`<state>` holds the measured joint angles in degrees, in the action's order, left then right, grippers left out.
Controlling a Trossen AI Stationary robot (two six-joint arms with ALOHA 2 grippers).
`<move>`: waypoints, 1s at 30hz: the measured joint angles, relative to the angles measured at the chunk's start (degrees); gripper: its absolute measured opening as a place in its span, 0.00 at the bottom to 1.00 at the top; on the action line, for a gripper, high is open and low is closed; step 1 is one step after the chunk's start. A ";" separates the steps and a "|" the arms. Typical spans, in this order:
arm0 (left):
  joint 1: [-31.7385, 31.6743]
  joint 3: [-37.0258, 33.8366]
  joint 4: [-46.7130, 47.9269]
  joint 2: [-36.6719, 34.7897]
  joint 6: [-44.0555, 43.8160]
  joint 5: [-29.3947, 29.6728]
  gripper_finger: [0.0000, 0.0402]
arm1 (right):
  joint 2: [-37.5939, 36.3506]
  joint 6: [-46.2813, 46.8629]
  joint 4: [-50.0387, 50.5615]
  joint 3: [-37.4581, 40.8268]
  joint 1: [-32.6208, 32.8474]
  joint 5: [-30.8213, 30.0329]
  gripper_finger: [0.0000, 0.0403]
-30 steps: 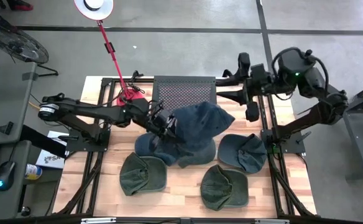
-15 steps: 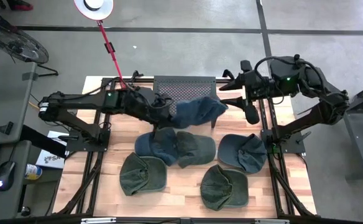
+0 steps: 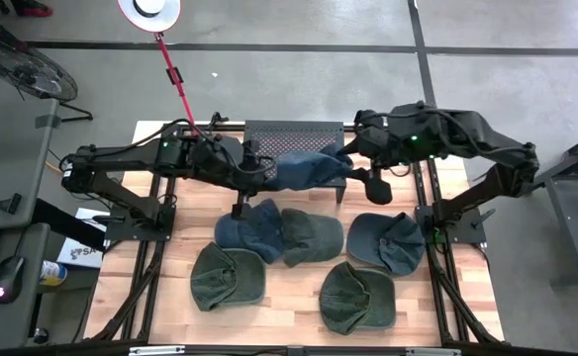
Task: Pick & Place hat
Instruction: Put the bottom blue cap to the right on the shelf
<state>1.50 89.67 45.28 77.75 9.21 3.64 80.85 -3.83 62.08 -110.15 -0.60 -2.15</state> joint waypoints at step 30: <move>0.00 0.00 -0.11 -0.02 -0.52 0.11 0.01 | 0.44 -1.17 2.83 0.04 0.00 1.70 0.12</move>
<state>1.50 89.67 45.17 77.73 8.69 3.75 81.30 -4.99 64.90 -110.10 -0.60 -0.45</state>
